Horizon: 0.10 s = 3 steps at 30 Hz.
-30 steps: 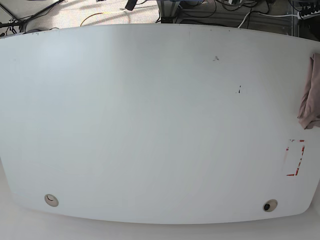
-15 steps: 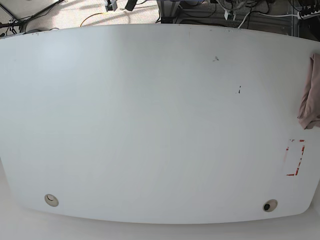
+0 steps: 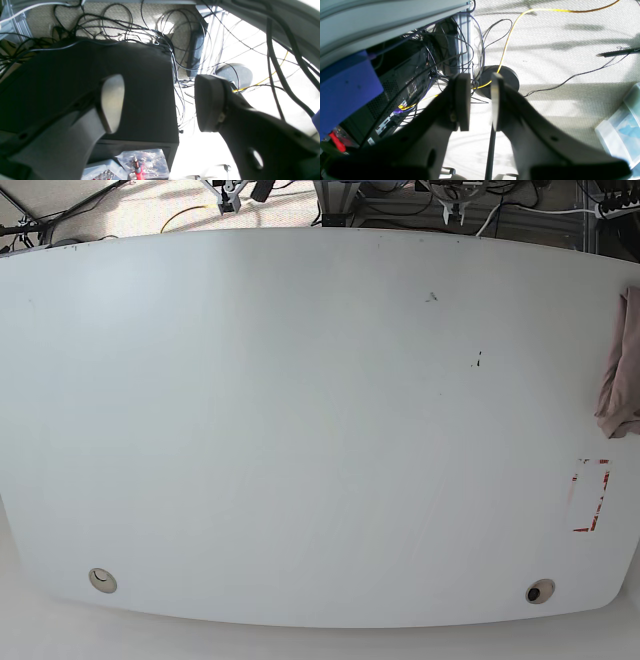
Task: Fold the T-shirt properly
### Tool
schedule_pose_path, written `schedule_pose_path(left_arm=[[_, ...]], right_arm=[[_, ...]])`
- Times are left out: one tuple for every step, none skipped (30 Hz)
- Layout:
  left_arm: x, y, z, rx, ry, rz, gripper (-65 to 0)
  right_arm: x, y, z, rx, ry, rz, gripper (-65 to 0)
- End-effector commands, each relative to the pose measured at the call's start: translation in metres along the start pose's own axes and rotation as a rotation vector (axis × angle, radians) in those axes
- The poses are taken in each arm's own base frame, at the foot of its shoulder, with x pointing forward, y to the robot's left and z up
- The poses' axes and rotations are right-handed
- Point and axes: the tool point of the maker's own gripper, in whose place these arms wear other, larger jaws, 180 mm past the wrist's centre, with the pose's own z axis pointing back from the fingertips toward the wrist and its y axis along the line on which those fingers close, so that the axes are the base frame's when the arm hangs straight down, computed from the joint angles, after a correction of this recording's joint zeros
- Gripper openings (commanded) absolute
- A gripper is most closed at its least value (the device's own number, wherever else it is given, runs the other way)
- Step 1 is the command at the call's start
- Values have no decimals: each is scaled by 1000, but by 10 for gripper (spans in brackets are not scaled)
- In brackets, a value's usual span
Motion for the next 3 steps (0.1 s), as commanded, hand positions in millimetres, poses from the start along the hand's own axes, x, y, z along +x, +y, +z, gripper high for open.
schedule_pose_path(left_arm=[[-3, -1, 0, -1, 2, -24, -246], [-3, -3, 0, -4, 4, -46, -246], [-3, -5, 0, -9, 5, -65, -246]], right_arm=[[-6, -2, 1, -1, 7, 3, -512], [-5, -2, 1, -1, 5, 3, -512], [0, -2, 1, -1, -2, 4, -512]])
